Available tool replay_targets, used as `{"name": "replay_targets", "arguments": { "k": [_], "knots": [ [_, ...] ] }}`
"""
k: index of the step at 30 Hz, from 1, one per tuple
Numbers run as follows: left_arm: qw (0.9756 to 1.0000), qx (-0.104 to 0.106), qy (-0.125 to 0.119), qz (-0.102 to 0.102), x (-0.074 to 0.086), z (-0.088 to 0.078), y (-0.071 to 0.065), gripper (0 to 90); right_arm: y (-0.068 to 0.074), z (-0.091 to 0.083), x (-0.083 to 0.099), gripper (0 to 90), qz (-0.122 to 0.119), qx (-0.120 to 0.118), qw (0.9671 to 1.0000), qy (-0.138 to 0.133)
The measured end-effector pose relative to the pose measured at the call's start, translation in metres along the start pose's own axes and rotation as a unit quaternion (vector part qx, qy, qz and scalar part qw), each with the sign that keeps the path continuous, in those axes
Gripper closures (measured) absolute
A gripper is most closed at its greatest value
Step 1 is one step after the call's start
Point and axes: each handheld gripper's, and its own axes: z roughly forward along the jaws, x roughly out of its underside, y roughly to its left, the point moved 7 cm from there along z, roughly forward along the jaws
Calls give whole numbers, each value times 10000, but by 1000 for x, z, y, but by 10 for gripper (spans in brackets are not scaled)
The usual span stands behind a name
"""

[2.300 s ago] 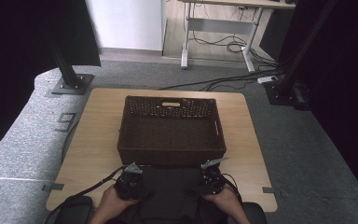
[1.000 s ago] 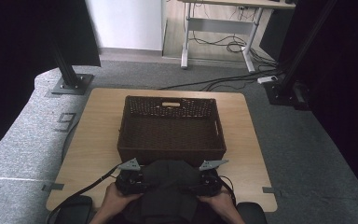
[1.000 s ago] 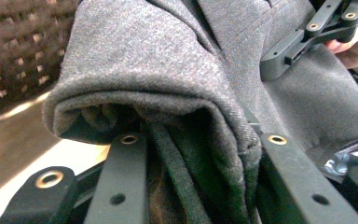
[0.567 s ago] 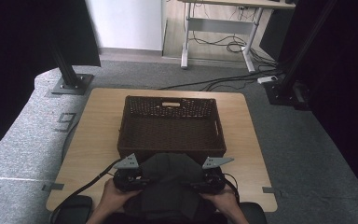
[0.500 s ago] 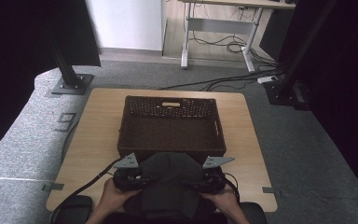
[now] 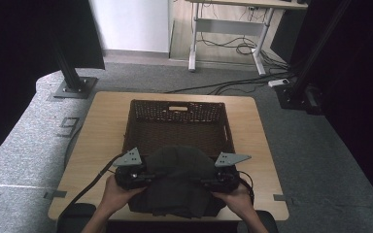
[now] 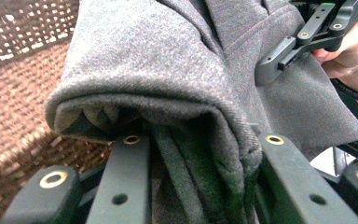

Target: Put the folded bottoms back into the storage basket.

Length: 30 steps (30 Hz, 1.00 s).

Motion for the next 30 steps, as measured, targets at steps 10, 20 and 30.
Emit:
{"name": "replay_targets", "arguments": {
  "k": [10,20,30],
  "knots": [
    [9997,-117,-125,164,-30,-11,6,679,-3,-7,-30,588,-193,73,9997,-159],
    [9990,-201,-226,319,-67,-18,14,679,-12,-17,-64,588,-322,193,9988,-326],
    [9978,-324,-322,482,-104,-28,25,679,-21,-24,-101,588,-483,337,9970,-499]
  ]
}}
